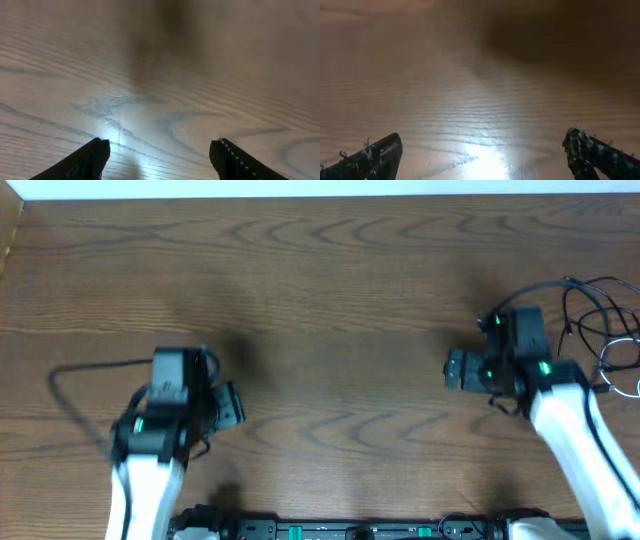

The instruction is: Untangle cables

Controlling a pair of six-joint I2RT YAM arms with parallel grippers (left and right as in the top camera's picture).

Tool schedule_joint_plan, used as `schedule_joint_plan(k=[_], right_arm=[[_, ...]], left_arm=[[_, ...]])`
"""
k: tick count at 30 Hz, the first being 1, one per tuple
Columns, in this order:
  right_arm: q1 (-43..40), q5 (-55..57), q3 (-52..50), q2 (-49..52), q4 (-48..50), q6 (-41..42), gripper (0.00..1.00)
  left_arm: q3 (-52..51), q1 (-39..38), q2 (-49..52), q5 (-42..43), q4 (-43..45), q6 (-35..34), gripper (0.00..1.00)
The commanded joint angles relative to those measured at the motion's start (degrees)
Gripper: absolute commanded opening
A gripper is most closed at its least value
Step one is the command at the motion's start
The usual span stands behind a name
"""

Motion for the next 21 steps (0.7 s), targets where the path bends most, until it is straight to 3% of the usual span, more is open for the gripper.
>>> schedule_joint_plan(k=[1, 8, 21], right_arm=[[0.7, 6.6, -4.0, -10.1, 0.9, 3.5, 0.99], [0.6, 7.6, -6.1, -21.0, 0.5, 3.6, 0.99], [0.6, 7.6, -6.1, -20.9, -1.0, 3.6, 0.99]], left_arm=[[-1.9, 0.0, -8.8, 0.2, 0.0, 0.3, 0.98], [-2.1, 0.0, -16.3, 0.1, -0.5, -1.2, 0.98], [-2.1, 0.0, -16.3, 0.1, -0.5, -1.2, 0.98]])
